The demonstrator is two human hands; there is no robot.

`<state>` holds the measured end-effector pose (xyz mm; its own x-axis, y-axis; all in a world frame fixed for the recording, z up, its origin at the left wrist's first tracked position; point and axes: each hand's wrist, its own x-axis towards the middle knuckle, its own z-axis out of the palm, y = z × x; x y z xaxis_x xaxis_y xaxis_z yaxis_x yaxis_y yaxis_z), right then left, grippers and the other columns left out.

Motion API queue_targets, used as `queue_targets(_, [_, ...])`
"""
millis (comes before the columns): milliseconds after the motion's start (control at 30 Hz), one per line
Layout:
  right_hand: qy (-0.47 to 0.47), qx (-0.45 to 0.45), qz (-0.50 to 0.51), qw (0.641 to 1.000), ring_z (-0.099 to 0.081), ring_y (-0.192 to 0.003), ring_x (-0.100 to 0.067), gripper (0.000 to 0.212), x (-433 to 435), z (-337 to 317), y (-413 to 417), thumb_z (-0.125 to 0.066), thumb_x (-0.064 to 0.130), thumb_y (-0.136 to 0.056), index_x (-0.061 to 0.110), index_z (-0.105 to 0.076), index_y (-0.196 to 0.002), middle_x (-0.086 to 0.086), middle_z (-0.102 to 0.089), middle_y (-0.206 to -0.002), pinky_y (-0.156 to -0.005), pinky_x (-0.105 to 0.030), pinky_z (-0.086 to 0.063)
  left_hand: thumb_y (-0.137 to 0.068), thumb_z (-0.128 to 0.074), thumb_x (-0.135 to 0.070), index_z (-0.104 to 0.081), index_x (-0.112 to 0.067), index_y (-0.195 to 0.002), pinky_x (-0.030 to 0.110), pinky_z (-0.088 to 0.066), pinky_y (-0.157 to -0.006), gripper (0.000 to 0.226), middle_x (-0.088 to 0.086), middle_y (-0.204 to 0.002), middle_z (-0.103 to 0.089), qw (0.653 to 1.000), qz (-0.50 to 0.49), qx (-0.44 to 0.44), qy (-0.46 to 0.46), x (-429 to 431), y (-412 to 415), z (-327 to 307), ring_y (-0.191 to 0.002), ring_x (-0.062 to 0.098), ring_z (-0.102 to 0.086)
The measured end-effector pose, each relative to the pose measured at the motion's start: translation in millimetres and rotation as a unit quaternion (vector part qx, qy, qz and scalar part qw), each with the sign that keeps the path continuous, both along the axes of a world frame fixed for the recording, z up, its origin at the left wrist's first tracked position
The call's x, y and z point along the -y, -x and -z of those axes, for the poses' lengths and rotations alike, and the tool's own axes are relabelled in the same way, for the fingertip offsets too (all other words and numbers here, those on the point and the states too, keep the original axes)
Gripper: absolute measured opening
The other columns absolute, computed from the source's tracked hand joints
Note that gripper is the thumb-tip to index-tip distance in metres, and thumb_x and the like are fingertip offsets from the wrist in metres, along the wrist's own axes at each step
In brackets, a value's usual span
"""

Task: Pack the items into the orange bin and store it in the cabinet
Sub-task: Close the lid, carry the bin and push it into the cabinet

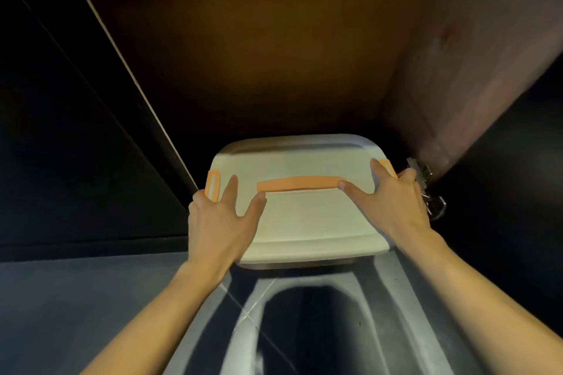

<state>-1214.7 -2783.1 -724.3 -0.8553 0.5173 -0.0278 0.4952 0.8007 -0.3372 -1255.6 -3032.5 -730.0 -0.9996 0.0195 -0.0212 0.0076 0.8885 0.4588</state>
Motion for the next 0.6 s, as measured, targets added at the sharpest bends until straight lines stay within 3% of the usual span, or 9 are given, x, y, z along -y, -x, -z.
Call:
queue_targets(133, [-0.002, -0.001, 0.008, 1.000, -0.048, -0.091, -0.041, 0.084, -7.1, -4.5, 13.2, -0.036, 0.085, -0.064, 0.022, -0.047, -0.118, -0.020, -0.041, -0.111, -0.077, -0.042, -0.047, -0.077, -0.022, -0.076, -0.031, -0.032, -0.140, 0.047, -0.035, -0.097, 0.077, 0.021, -0.137, -0.031, 0.999, 0.002, 0.002, 0.032, -8.1, 13.5, -3.2, -0.120, 0.038, -0.035])
queue_targets(333, [-0.010, 0.001, 0.005, 1.000, -0.049, -0.088, -0.038, 0.080, -17.2, -4.3, 30.1, -0.038, 0.079, -0.071, 0.021, -0.048, -0.125, -0.020, -0.043, -0.112, -0.069, -0.036, -0.037, -0.079, -0.020, -0.075, -0.034, -0.030, -0.138, 0.046, -0.034, -0.096, 0.076, 0.024, -0.136, -0.034, 0.999, 0.002, 0.004, 0.044, -16.3, 35.8, -1.3, -0.120, 0.041, -0.036])
queue_targets(500, [0.028, 0.058, -0.053, 0.997, -0.043, -0.115, -0.039, 0.075, -27.1, -7.3, 36.9, -0.036, 0.075, -0.076, 0.026, -0.043, -0.132, -0.018, -0.036, -0.137, -0.086, -0.040, -0.044, -0.078, -0.015, -0.077, -0.037, -0.029, -0.138, 0.046, -0.033, -0.098, 0.080, 0.022, -0.140, -0.032, 0.999, -0.008, 0.036, 0.006, -22.9, 50.4, -2.1, -0.125, 0.040, -0.034])
queue_targets(567, [0.058, 0.075, -0.082, 0.992, -0.024, -0.133, -0.037, 0.080, -28.2, -9.6, 29.1, -0.034, 0.079, -0.074, 0.031, -0.035, -0.138, -0.012, -0.020, -0.151, -0.100, -0.046, -0.033, -0.075, -0.011, -0.080, -0.037, -0.032, -0.138, 0.048, -0.025, -0.106, 0.084, 0.019, -0.149, -0.022, 0.999, 0.016, 0.039, 0.009, -20.0, 49.5, -4.0, -0.135, 0.036, -0.022])
queue_targets(600, [0.072, 0.077, -0.100, 0.989, -0.010, -0.140, -0.031, 0.084, -28.4, -10.6, 22.8, -0.033, 0.082, -0.071, 0.034, -0.031, -0.140, -0.008, -0.011, -0.155, -0.106, -0.048, -0.025, -0.072, -0.008, -0.083, -0.036, -0.035, -0.137, 0.049, -0.012, -0.111, 0.086, 0.013, -0.153, -0.016, 0.998, 0.059, 0.019, 0.027, -16.5, 47.1, -3.3, -0.140, 0.032, -0.011])
